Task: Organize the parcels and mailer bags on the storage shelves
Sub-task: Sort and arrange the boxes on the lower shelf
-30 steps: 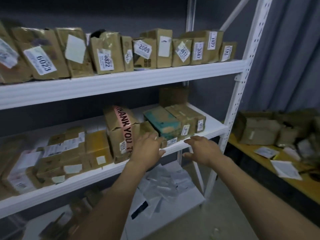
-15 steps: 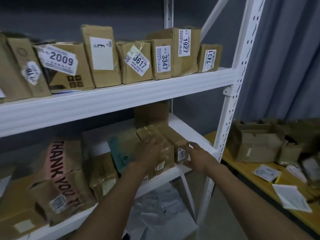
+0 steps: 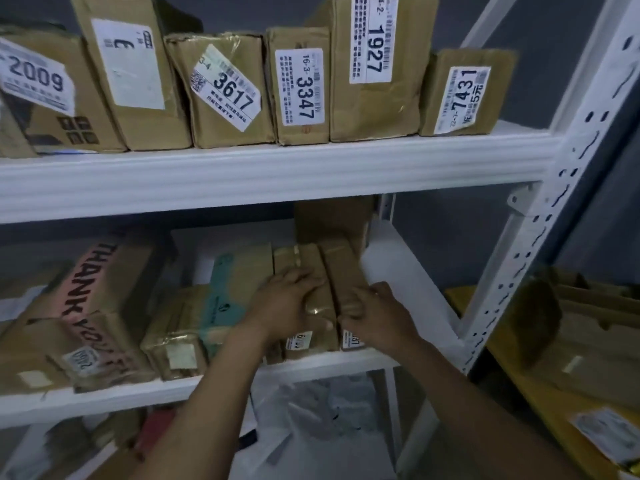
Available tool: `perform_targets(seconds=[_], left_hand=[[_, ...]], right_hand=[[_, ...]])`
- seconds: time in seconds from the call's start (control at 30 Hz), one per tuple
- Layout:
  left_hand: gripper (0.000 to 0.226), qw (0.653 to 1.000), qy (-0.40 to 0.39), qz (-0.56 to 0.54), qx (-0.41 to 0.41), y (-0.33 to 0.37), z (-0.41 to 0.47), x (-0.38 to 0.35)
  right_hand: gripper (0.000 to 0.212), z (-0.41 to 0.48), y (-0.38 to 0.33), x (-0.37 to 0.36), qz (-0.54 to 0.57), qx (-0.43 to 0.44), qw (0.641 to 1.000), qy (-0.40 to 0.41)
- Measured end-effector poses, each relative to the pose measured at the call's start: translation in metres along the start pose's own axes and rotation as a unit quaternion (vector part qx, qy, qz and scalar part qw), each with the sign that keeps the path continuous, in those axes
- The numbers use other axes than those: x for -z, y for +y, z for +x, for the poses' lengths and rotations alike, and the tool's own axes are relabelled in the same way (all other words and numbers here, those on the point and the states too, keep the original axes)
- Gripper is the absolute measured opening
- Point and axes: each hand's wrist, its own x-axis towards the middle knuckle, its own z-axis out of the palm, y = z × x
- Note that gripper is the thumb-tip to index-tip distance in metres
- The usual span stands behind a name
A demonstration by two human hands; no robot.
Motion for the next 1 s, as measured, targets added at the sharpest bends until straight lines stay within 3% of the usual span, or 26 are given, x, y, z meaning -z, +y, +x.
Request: perform_targets(seconds=[0.13,0.23,0.33,0.4,0.6,0.83,1.0], left_hand=[[0.093,0.999,0.001,0.001,0.048,0.021,0.002,0.010],[0.073,0.997,0.047,0.004,0.067,0.039,0.011,0.009],[0.065,0.996,0.055,0.017,0.065,0.047,0.033,0.003],[0.066,0.997,0.018,0.037,0.073,0.047,0.051,0.001],[0.073,0.994,-0.045,0.067,0.080,0.043,0.080,0.000],[0.083,0.994,-0.053,0.082,0.047,0.034,0.102,-0.004],[0.076,0.990,-0.080,0.087,0.071,0.037,0.101,-0.002]], right_hand=[[0.055,0.004,0.007,0.027,-0.002,0.047,0.995,-0.083],[0.036,0.017,0.012,0.039,0.037,0.074,0.991,-0.107],[0.036,0.030,0.027,0.039,0.037,0.076,0.993,-0.080],[0.038,0.040,0.038,0.040,0.038,0.066,0.996,-0.054],[0.033,0.093,0.061,0.038,0.002,0.063,0.993,0.096],[0.060,0.155,0.064,0.033,0.013,0.121,0.983,0.138],[0.079,0.186,0.064,0.036,0.020,0.134,0.980,0.147]])
